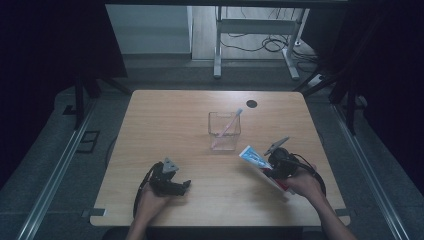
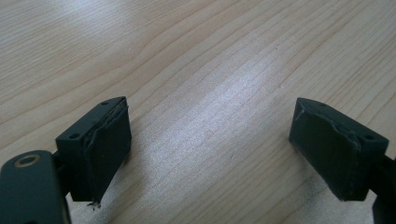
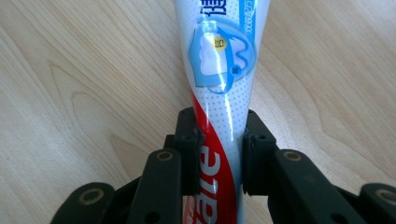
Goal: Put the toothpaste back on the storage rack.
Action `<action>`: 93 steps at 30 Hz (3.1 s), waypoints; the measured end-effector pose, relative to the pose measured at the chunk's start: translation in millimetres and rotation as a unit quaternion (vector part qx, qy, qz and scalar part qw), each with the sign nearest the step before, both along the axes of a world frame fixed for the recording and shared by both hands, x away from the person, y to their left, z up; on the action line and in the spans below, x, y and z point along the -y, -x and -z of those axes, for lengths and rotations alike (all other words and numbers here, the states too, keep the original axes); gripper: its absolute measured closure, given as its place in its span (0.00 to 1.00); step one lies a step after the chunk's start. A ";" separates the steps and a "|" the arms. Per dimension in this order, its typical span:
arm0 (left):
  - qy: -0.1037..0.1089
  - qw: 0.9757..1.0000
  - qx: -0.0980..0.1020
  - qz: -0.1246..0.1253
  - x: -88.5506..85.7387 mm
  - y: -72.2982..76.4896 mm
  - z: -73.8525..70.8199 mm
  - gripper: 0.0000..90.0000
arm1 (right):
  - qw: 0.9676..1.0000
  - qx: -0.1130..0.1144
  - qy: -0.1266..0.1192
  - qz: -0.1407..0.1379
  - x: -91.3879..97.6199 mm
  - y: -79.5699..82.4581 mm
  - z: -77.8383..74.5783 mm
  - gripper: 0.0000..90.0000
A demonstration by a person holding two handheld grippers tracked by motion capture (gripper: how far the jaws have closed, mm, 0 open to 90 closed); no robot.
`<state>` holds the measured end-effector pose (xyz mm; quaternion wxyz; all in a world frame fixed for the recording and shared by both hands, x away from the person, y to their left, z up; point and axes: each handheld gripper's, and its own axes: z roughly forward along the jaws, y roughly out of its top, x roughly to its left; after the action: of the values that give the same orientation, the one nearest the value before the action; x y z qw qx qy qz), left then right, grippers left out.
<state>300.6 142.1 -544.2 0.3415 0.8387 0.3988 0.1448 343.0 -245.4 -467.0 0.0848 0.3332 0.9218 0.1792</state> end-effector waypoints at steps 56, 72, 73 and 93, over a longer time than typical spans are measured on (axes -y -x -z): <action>-0.003 1.000 0.002 0.002 -0.4 -0.4 -0.2 0.14 | 0.993 0.053 -0.104 0.004 -24.8 -32.3 -75.0 0.80; -0.003 1.000 0.002 0.002 -0.4 -0.5 -0.1 0.14 | 0.991 0.066 -0.117 0.006 -51.6 -58.6 -75.3 0.80; -0.003 1.000 0.002 0.002 -0.4 -0.5 -0.1 0.14 | 0.991 0.067 -0.118 0.005 -52.8 -60.3 -75.3 0.80; -0.003 1.000 0.001 0.002 -0.4 -0.4 -0.2 0.14 | 0.988 0.081 -0.128 0.000 -77.1 -89.4 -77.1 0.80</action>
<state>301.0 142.4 -544.0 0.3402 0.8401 0.3962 0.1464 432.4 -168.3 -390.0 0.1156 0.3262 0.8811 0.3223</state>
